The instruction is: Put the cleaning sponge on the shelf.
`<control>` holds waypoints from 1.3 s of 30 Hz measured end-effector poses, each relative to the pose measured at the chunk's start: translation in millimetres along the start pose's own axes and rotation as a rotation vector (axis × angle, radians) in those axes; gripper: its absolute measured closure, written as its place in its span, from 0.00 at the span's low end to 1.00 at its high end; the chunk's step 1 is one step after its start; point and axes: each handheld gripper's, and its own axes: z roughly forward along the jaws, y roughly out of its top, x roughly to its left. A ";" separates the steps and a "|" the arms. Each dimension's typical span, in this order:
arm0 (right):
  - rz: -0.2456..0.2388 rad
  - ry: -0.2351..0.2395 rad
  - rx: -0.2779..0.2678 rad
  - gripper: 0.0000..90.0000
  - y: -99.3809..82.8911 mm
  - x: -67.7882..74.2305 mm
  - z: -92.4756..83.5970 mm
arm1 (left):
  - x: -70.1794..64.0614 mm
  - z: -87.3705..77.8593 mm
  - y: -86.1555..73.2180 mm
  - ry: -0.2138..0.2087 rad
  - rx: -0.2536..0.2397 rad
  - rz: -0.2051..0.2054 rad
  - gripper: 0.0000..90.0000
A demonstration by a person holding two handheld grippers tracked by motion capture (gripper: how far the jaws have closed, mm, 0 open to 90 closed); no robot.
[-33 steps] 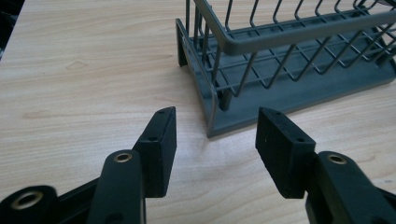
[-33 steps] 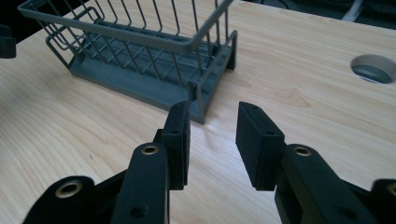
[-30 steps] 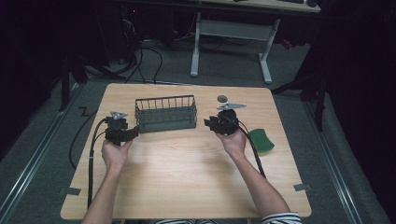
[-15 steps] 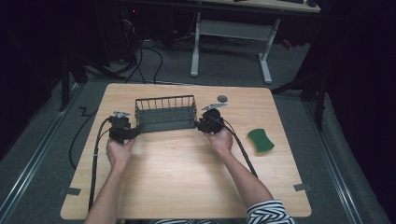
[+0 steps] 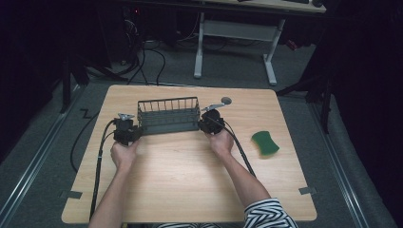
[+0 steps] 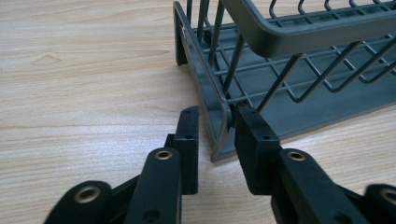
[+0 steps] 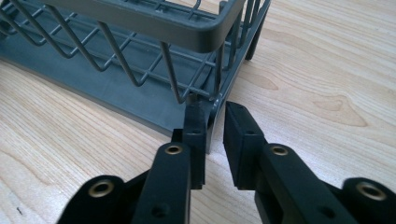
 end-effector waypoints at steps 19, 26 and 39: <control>0.010 0.013 0.023 0.96 0.5 -0.3 0.2 | -3.0 3.3 -1.9 -0.018 0.009 0.019 0.96; 0.003 0.016 0.033 0.97 -0.1 -1.2 -3.6 | -3.8 1.0 -1.8 -0.036 0.012 0.031 0.96; 0.023 0.028 0.034 0.97 -15.9 -13.0 -23.3 | -24.6 -5.3 -5.0 -0.081 0.032 0.095 0.97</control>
